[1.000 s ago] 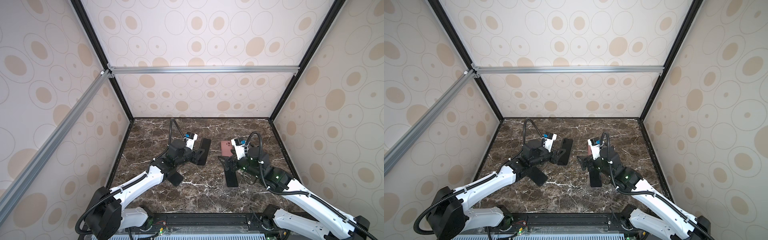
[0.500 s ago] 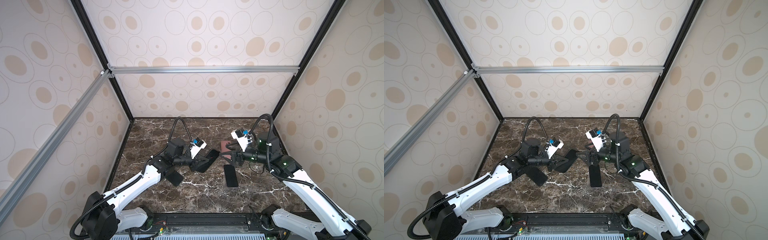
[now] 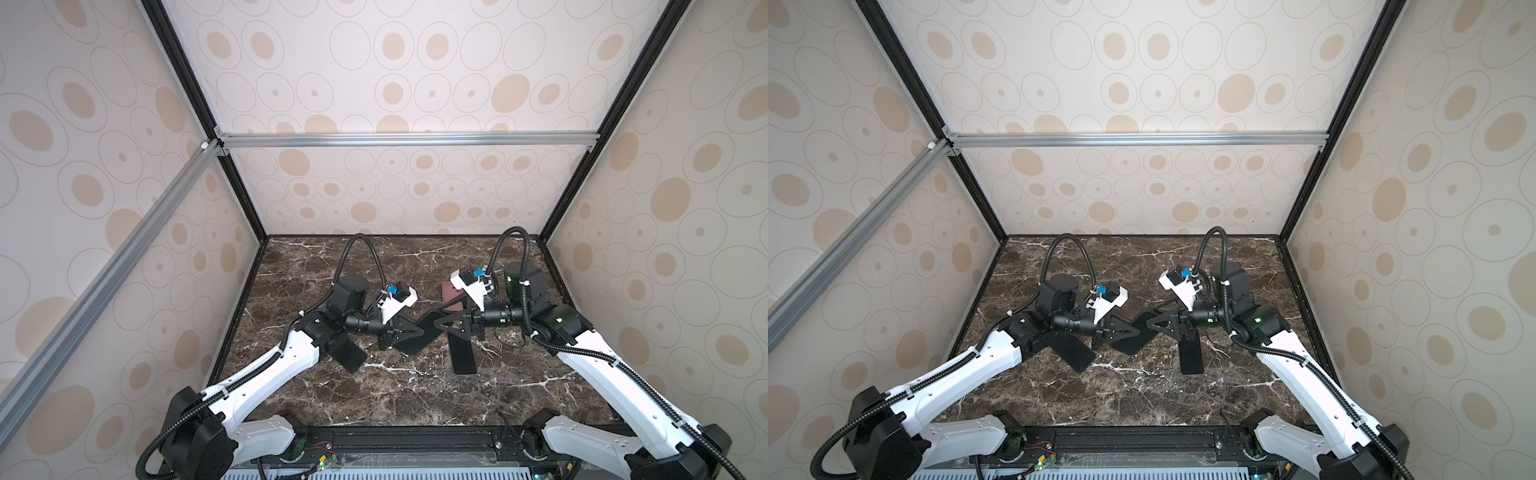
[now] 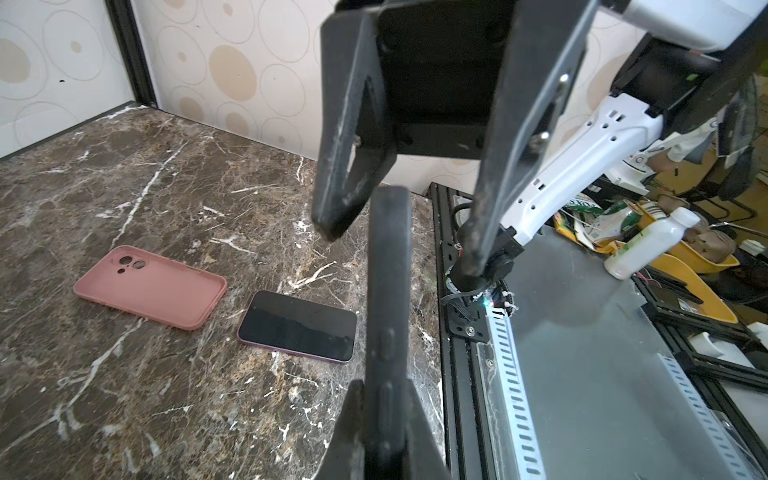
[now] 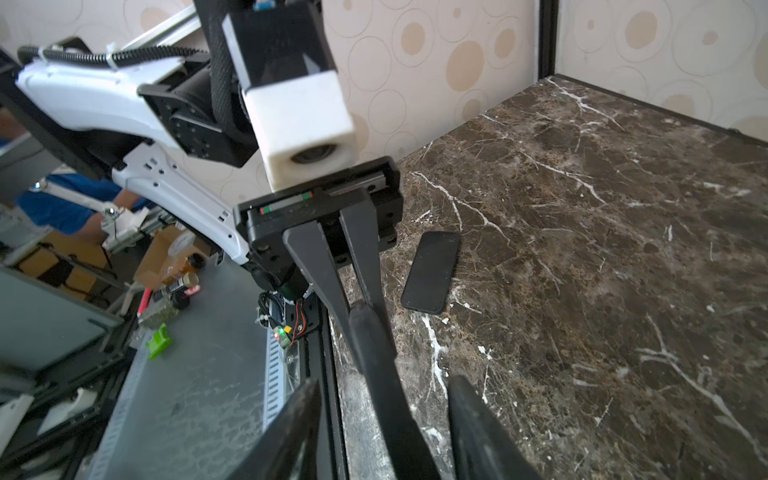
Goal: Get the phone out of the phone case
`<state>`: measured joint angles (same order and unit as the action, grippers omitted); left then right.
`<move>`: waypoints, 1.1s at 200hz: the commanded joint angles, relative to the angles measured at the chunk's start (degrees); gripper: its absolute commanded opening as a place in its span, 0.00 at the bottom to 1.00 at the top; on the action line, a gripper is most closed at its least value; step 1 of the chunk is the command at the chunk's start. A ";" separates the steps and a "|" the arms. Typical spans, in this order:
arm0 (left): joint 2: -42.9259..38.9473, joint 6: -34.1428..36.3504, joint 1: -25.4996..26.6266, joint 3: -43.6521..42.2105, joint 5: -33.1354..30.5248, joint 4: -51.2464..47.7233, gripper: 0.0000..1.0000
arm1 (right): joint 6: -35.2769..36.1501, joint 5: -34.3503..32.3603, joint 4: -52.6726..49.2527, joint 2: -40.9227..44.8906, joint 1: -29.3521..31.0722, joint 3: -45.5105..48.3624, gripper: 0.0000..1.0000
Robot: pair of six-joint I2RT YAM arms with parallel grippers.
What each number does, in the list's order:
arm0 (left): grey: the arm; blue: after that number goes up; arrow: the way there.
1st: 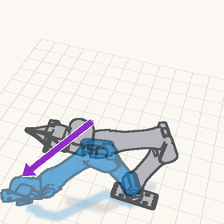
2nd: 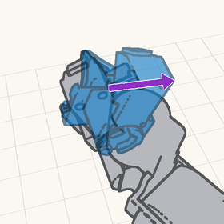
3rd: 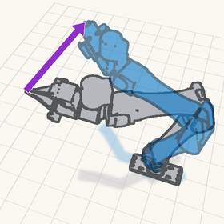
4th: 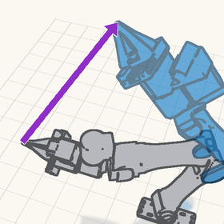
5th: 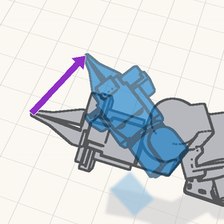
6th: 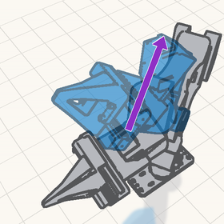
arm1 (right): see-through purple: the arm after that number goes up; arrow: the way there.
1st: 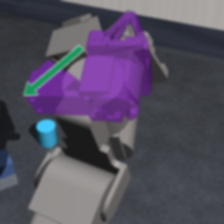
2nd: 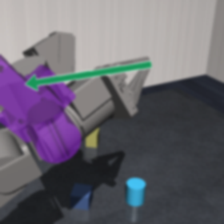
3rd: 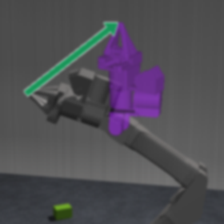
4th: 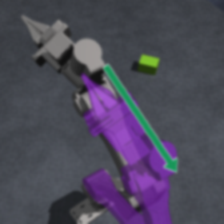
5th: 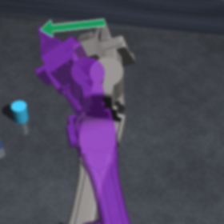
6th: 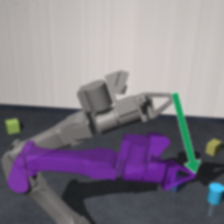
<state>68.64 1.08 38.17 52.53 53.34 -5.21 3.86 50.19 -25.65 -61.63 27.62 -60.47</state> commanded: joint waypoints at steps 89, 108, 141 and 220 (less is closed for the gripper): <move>-1.15 0.32 0.40 3.46 7.80 4.65 0.01 | 0.59 10.59 0.07 -0.21 -0.18 -2.11 0.00; -1.23 -0.96 0.37 2.81 10.22 6.19 0.31 | -0.76 10.74 1.34 1.25 -0.15 -2.15 0.00; -2.35 -2.11 0.36 1.26 11.47 8.21 0.43 | -3.59 9.28 4.26 4.59 -0.24 -2.11 0.00; -4.20 -1.08 0.32 0.36 11.06 7.15 0.29 | -4.11 1.61 3.03 10.90 -0.23 -3.14 0.00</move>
<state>65.93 -1.26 38.22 52.95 63.20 1.23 1.06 52.99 -25.30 -53.36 27.51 -61.84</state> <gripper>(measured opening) 0.298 0.143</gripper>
